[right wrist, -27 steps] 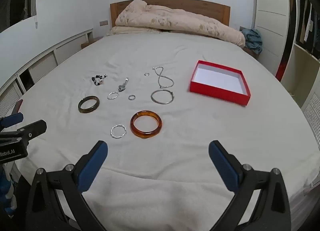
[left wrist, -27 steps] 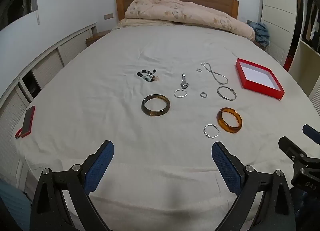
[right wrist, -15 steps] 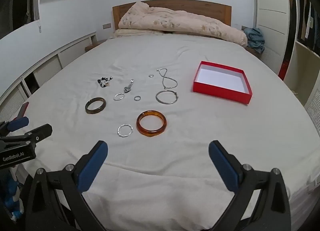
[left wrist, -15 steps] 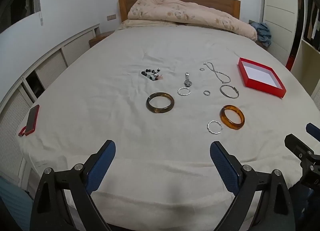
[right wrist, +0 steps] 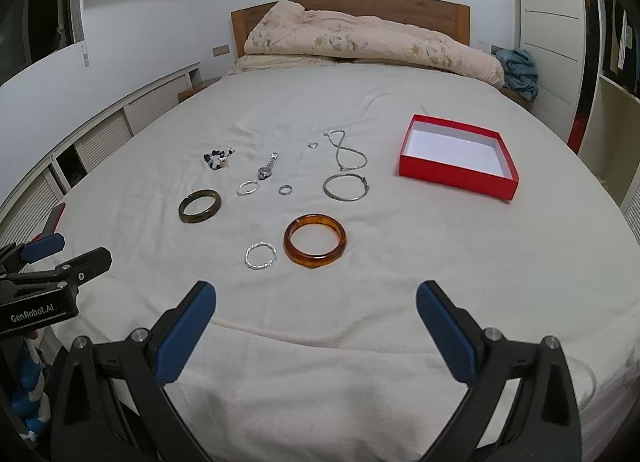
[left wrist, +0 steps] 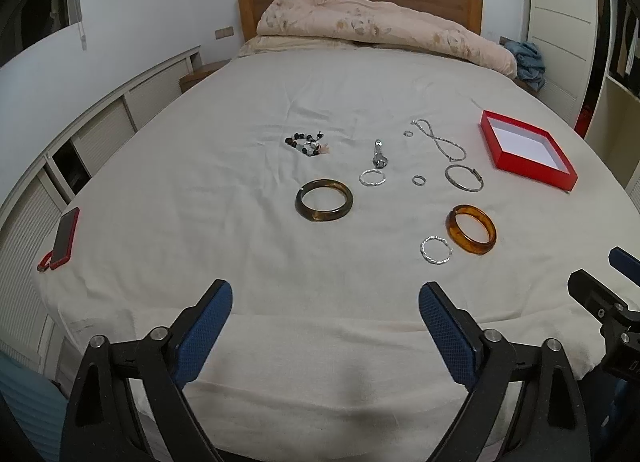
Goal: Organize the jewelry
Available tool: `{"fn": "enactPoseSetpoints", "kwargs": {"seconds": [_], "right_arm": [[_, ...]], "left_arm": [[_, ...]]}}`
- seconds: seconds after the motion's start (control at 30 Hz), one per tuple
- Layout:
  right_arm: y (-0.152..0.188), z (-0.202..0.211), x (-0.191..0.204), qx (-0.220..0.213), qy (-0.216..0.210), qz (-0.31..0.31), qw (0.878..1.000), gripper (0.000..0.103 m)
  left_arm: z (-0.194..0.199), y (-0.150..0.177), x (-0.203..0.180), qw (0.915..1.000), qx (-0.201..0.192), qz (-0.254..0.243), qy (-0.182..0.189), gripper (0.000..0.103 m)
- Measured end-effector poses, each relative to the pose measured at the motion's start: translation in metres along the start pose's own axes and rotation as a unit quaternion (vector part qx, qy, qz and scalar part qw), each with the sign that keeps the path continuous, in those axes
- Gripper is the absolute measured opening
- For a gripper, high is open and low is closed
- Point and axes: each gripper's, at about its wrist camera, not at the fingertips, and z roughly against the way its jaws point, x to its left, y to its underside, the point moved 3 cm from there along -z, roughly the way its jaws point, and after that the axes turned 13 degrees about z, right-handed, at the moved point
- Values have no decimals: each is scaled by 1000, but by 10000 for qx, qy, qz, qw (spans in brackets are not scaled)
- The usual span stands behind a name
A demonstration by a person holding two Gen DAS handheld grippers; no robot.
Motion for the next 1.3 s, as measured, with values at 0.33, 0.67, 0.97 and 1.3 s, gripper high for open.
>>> {"fn": "enactPoseSetpoints", "kwargs": {"seconds": [0.33,0.67,0.97,1.3], "right_arm": [[3,-6,-6,75,-40,-54,9999,100],[0,1,-9,7,-8,-77,10000,100],[-6,20,-12,-134,96,-53,9998,100],[-8,36,-15,-188,234,-59,9995,100]], "left_arm": [[-1,-1,-1,10000,-25,-57,-9,87],[15,-8,-7,9997,-228,-80,-74,85],[32,-6,-16,9992,-369,-159,44,85],[38,-6,-21,9988,-402,-166,238,83]]}}
